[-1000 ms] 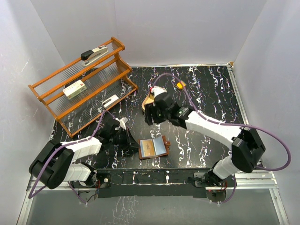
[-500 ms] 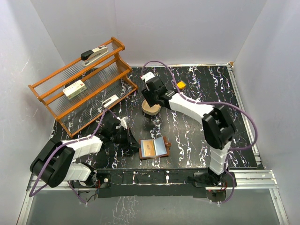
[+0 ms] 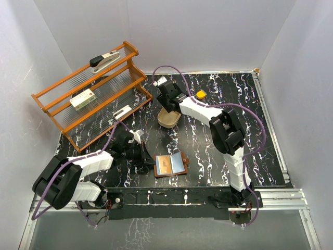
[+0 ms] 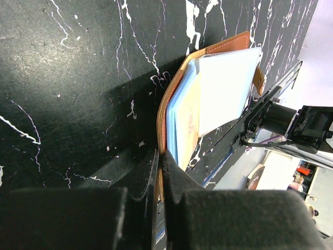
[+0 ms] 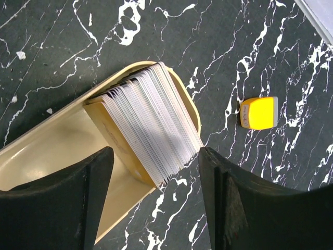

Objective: Put the credit cards into the card holder
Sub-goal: Pick up the credit card from the storage box.

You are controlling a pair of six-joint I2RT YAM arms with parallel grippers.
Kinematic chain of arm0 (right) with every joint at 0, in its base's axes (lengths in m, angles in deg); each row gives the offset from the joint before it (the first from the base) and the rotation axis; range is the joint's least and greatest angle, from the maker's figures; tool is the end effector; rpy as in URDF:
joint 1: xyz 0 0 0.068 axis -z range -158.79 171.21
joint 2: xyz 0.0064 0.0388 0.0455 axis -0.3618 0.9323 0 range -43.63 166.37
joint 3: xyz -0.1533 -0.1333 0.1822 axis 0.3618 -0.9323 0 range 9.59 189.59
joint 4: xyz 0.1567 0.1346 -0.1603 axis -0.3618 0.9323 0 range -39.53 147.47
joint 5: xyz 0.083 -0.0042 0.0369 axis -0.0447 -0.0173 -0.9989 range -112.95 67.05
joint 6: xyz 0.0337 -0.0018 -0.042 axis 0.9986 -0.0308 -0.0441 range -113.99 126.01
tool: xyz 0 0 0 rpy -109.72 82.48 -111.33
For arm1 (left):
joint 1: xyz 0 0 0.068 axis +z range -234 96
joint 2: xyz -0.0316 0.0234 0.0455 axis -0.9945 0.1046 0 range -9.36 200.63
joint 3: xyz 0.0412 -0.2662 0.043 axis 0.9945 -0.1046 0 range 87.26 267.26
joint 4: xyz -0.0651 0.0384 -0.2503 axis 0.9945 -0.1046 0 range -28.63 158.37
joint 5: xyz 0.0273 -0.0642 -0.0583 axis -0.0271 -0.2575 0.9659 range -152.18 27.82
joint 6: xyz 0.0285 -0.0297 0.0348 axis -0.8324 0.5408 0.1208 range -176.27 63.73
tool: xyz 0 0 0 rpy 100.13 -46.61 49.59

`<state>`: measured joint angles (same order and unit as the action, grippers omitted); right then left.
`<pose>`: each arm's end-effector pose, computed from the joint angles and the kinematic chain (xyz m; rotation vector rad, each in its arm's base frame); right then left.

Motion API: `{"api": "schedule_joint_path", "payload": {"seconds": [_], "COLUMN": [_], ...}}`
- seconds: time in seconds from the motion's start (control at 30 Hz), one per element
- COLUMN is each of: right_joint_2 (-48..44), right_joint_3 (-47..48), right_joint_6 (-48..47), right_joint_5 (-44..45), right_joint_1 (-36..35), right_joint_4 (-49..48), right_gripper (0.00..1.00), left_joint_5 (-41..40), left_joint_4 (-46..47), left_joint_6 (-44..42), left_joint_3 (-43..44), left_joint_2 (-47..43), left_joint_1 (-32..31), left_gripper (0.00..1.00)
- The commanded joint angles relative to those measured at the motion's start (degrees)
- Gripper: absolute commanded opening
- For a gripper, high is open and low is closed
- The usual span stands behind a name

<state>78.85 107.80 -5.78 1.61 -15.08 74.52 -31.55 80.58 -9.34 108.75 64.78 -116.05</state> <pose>0.3962 0.2724 0.2109 -0.7728 2.2064 -0.3075 0.1802 -0.1342 0.1412 -0.0104 2.5226 -1.2636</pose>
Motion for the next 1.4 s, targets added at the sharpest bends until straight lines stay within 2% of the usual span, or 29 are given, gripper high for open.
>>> {"api": "schedule_joint_path", "payload": {"seconds": [0.0, 0.4, 0.77, 1.0, 1.2, 1.37], "right_joint_2": [1.1, 3.3, 3.5, 2.7, 2.4, 2.3], "right_joint_3": [4.4, 5.1, 6.3, 7.1, 7.0, 7.2], "right_joint_6": [-1.8, -2.8, -3.7, -4.3, -4.3, -4.1], "right_joint_5": [1.5, 1.0, 4.2, 5.4, 4.3, 4.3], "right_joint_1": [0.4, 1.5, 1.8, 1.9, 2.1, 2.1], "right_joint_4": [-0.6, -0.5, -0.2, -0.1, 0.1, 0.1], "right_gripper": [0.65, 0.69, 0.55, 0.61, 0.49, 0.43], "left_joint_5": [1.4, 1.1, 1.1, 1.2, 1.1, 1.0], "left_joint_4": [-0.4, 0.5, 1.1, 2.0, 1.8, 1.2], "left_joint_6": [-0.9, -1.1, -1.2, -1.0, -0.9, -1.0], "left_joint_3": [1.0, 0.4, 0.7, 0.3, 0.2, 0.3], "left_joint_2": [-1.2, -1.3, -0.2, 0.6, 0.1, -0.2], "left_joint_1": [-0.1, -0.1, -0.2, -0.1, -0.1, -0.1], "left_gripper": [0.00, 0.00, 0.00, 0.00, 0.00, 0.00]}}
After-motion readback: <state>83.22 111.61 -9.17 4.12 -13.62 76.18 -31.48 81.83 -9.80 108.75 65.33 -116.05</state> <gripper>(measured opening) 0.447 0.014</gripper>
